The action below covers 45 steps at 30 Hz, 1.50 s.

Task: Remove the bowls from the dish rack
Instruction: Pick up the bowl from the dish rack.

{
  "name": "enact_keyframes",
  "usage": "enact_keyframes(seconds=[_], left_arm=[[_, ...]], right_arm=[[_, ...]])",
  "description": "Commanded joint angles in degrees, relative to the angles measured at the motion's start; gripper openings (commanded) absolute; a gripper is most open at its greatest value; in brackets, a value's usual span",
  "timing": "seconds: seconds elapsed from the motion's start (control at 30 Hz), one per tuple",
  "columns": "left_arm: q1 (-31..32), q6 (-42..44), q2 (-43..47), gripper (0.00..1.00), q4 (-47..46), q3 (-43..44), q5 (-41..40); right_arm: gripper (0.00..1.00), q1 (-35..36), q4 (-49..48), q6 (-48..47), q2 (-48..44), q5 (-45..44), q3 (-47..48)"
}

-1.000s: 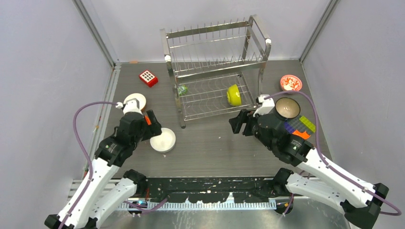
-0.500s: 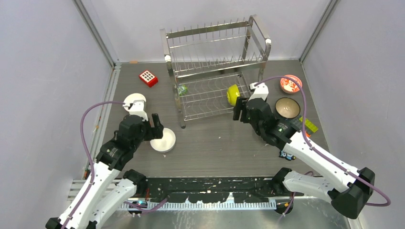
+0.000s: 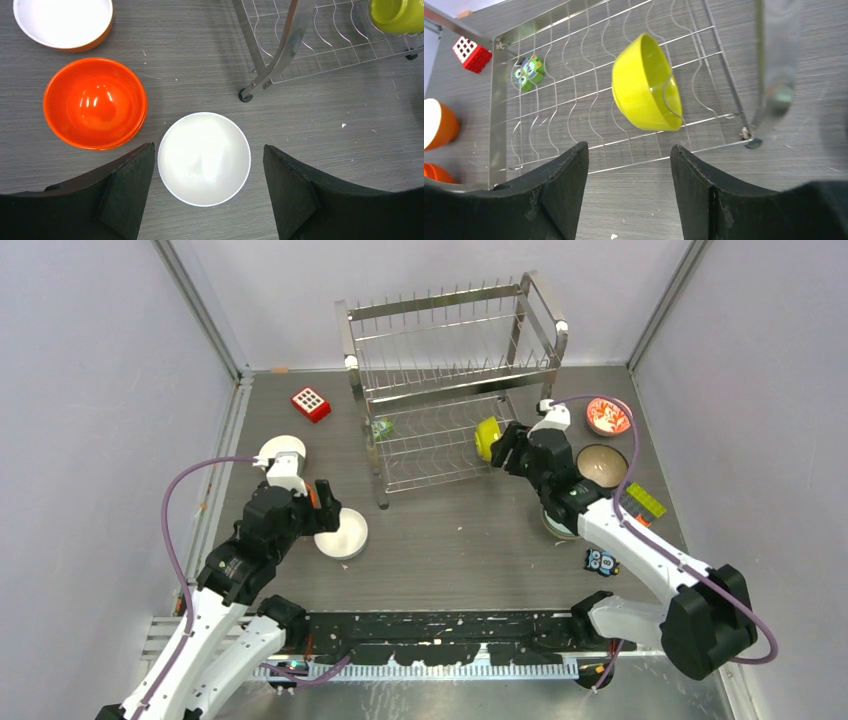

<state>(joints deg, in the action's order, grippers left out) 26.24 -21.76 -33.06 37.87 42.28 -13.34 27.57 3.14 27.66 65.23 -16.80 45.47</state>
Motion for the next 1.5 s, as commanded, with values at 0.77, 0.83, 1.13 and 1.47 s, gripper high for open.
enact_keyframes(seconds=[0.77,0.83,1.13,1.47], left_arm=[[0.6,1.9,-1.0,0.8,-2.9,-0.2,-0.9],[0.6,1.9,-0.9,0.8,-2.8,-0.3,-1.0],[0.6,2.0,-0.8,0.8,-2.7,-0.3,-1.2],[0.6,2.0,-0.7,0.8,-2.9,-0.4,-1.0]], right_arm=[[0.64,-6.2,-28.2,-5.1,10.8,14.0,-5.4],[0.64,-6.6,-28.9,-4.9,11.3,14.8,-5.4],[0.6,-7.3,-32.2,-3.9,12.8,15.7,-6.5],[0.57,-8.1,-34.2,-2.6,14.3,16.0,-7.5]])
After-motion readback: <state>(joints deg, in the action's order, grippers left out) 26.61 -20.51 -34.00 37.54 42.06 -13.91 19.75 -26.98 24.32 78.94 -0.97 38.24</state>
